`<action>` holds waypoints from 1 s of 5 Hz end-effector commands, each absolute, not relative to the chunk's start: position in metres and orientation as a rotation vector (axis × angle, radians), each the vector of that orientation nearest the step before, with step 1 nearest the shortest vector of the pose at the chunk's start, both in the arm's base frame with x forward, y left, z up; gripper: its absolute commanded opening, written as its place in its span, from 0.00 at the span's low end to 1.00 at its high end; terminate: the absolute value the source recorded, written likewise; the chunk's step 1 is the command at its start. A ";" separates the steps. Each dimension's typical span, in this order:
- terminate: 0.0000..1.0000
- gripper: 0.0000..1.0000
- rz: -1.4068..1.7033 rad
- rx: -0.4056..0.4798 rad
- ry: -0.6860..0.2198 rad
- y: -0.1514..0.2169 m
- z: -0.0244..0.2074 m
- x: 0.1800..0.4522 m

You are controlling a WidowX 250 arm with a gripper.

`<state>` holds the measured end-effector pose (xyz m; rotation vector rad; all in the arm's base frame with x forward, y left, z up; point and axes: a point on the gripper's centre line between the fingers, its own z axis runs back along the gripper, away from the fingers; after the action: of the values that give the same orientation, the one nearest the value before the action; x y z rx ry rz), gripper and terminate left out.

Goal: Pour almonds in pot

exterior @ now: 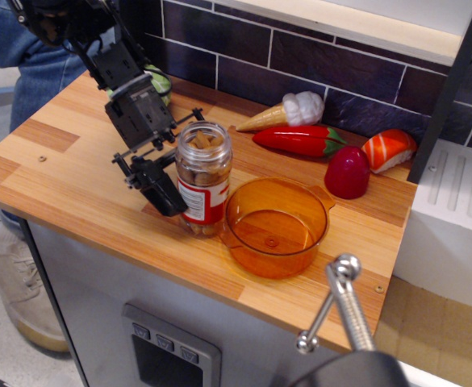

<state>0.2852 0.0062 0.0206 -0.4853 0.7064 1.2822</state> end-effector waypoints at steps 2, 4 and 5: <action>0.00 0.00 1.348 -0.528 0.552 0.019 0.064 0.302; 0.00 0.00 1.308 -0.355 0.129 0.011 0.097 0.320; 0.00 0.00 1.292 -0.309 -0.039 0.009 0.107 0.329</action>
<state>0.3356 0.0061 0.0883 -0.2573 -0.0208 1.2760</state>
